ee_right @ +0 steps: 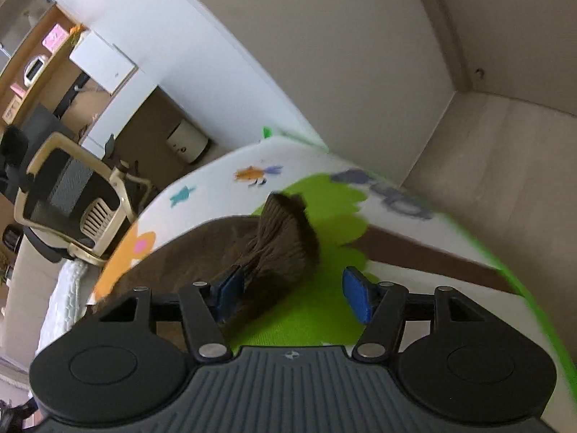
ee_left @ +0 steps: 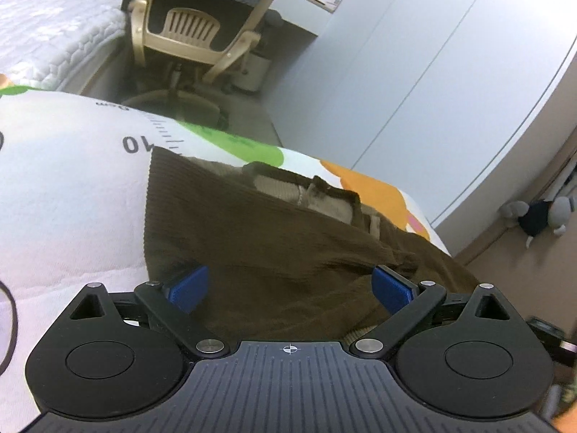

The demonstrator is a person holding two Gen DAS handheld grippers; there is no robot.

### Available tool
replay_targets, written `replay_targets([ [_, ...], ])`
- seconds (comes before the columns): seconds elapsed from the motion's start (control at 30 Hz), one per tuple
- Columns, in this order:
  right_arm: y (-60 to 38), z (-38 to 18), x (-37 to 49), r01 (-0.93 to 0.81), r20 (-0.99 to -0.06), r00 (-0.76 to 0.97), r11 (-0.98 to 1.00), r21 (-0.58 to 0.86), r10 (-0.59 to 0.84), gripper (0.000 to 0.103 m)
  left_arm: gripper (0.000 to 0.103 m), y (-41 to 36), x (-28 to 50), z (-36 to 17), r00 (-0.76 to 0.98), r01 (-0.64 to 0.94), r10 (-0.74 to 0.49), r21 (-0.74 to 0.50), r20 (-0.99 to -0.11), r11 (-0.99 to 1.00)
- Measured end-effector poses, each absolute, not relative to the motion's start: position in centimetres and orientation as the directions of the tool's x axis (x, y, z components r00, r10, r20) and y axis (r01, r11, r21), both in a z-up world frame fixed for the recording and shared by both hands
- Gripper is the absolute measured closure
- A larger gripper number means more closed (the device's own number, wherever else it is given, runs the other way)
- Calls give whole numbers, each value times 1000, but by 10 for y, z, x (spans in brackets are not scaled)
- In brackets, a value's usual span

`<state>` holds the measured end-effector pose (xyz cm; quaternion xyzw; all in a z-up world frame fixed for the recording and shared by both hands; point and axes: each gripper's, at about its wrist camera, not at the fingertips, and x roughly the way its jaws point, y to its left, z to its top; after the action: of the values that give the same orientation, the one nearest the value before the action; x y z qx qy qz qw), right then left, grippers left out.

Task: Fold clothes
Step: 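Lift and fold the grasped dress edge over with the right gripper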

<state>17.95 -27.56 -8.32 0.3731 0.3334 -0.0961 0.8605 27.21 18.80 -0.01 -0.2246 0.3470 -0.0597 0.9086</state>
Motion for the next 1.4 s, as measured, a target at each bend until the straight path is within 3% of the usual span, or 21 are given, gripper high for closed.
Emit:
replay_targets([
  [0.03,-267,-86,189,403,-645,761,726,557,72,59,3,190,268,2,755,-47,-263,-449,-601,892],
  [0.07,-258,-87,197,387,-642,765,755,529,57,84,3,194,264,4,759,-51,-256,-447,-599,893],
  [0.1,-247,-79,204,355,-626,778,795,493,41,87,3,198,259,7,764,-57,-247,-444,-596,894],
  [0.2,-197,-17,200,135,-486,872,929,345,54,90,3,218,242,17,788,-55,-222,-425,-574,903],
  [0.33,-99,67,198,-215,-339,903,961,173,263,90,2,234,238,9,790,-56,-238,-454,-565,889],
  [0.47,0,88,224,-438,-350,826,894,96,442,91,2,241,231,4,785,-33,-276,-482,-555,875],
  [0.63,105,67,252,-609,-420,709,792,40,567,91,2,242,206,11,783,43,-329,-482,-528,875],
  [0.7,134,57,262,-658,-456,653,751,52,604,88,2,240,201,12,773,71,-360,-493,-522,867],
  [0.73,142,52,265,-676,-477,619,732,81,624,79,1,238,199,12,765,85,-377,-499,-522,862],
  [0.77,146,48,269,-689,-493,585,715,116,644,64,1,235,200,11,757,94,-388,-500,-527,861],
  [0.83,147,46,271,-700,-504,544,694,168,671,51,1,226,204,11,744,102,-393,-490,-540,866],
  [0.9,122,54,267,-694,-459,561,694,193,689,48,1,220,212,10,746,89,-386,-493,-543,866],
  [0.97,89,59,260,-659,-422,614,727,189,667,37,1,218,225,7,760,33,-347,-500,-550,865],
  [1.1,21,59,242,-563,-375,718,806,182,586,30,3,209,263,-2,763,-72,-253,-467,-595,881],
  [1.13,6,55,238,-535,-377,735,823,189,564,28,9,205,271,-5,760,-92,-223,-441,-610,893],
  [1.17,-9,48,233,-508,-385,747,839,196,542,28,30,197,277,-8,756,-96,-188,-391,-627,915],
  [1.2,-25,41,227,-479,-394,759,854,201,519,28,38,190,283,-11,751,-98,-153,-338,-642,936],
  [1.3,-53,18,220,-414,-430,775,886,208,463,28,52,173,289,-22,737,-83,-98,-234,-669,969],
  [1.33,-60,11,220,-393,-444,777,895,213,447,28,74,169,289,-19,738,-76,-86,-209,-670,975],
  [1.37,-65,6,222,-375,-455,778,902,215,433,28,89,166,289,-16,740,-69,-73,-183,-669,981],
  [1.4,-67,4,225,-365,-460,783,908,206,419,28,89,166,288,-2,770,-49,-66,-162,-635,986],
])
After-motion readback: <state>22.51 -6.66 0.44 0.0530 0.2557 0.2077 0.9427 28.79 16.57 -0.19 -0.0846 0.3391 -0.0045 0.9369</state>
